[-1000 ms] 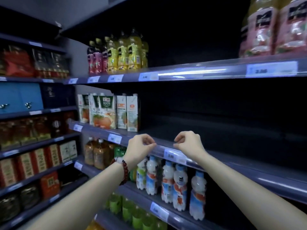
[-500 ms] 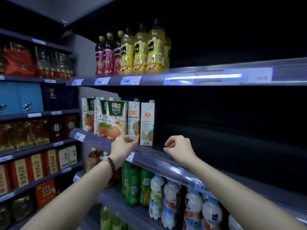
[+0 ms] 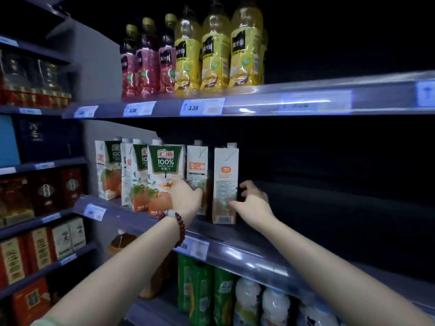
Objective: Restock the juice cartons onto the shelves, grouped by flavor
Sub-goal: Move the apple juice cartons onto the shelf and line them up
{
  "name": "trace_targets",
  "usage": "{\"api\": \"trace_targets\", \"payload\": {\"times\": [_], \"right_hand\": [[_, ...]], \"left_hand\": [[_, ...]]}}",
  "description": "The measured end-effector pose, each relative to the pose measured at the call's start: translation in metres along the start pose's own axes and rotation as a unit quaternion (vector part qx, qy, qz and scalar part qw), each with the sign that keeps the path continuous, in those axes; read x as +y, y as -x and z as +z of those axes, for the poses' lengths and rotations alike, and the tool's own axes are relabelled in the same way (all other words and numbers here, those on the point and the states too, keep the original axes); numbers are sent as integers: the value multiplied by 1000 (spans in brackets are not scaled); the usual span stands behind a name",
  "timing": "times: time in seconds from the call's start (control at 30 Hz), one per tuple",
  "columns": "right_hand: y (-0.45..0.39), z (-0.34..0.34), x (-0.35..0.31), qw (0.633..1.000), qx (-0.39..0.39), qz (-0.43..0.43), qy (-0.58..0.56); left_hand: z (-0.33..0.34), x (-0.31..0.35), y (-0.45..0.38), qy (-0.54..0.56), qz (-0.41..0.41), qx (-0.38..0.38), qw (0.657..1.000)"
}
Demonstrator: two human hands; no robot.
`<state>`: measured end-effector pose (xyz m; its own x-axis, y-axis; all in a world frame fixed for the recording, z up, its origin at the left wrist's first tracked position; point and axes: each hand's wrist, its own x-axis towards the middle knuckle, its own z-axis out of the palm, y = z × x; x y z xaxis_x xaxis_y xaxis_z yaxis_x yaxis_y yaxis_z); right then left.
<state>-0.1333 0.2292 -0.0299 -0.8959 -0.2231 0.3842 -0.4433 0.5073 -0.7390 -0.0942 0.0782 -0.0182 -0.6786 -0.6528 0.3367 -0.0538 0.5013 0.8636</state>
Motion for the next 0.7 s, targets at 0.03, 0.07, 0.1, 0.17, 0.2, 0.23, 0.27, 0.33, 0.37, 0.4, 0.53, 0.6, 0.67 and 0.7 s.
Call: {"api": "trace_targets", "payload": {"times": [0.03, 0.07, 0.1, 0.17, 0.2, 0.23, 0.27, 0.33, 0.37, 0.4, 0.53, 0.6, 0.67, 0.7], "right_hand": [[-3, 9, -2, 1000, 8, 7, -15], [-6, 18, -5, 999, 17, 16, -29], [-9, 26, -7, 998, 29, 29, -46], [-15, 40, -12, 993, 58, 61, -78], [-19, 45, -14, 991, 75, 73, -86], [-22, 50, -16, 989, 90, 80, -85], [-24, 54, -17, 988, 103, 83, -78], [-25, 58, -18, 989, 123, 73, -46], [-25, 59, -19, 989, 129, 66, -30], [-24, 57, -19, 989, 134, 64, -22], [-21, 40, -12, 987, 133, 70, -47], [-18, 28, -5, 988, 130, 59, -61], [-12, 14, 4, 989, 121, 38, -69], [-9, 8, 7, 990, 119, 30, -72]], "left_hand": [[4, 0, -2, -12, 6, 3, 1000], [10, -1, -2, -27, 12, 2, 1000], [16, 0, -1, -37, 16, 1, 999], [27, 2, -1, -66, 12, 4, 998], [30, 3, 0, -90, 7, 12, 996], [32, 3, 0, -114, 4, 21, 993], [33, 2, -1, -128, 4, 29, 991], [35, -2, -4, -118, 9, 31, 993], [36, -4, -6, -104, 11, 26, 994], [36, -7, -7, -97, 16, 21, 995], [39, -15, -8, -103, 57, 1, 993], [42, -17, -6, -97, 59, 3, 994], [46, -16, -6, -128, 49, 21, 990], [48, -15, -6, -137, 43, 29, 989]]}}
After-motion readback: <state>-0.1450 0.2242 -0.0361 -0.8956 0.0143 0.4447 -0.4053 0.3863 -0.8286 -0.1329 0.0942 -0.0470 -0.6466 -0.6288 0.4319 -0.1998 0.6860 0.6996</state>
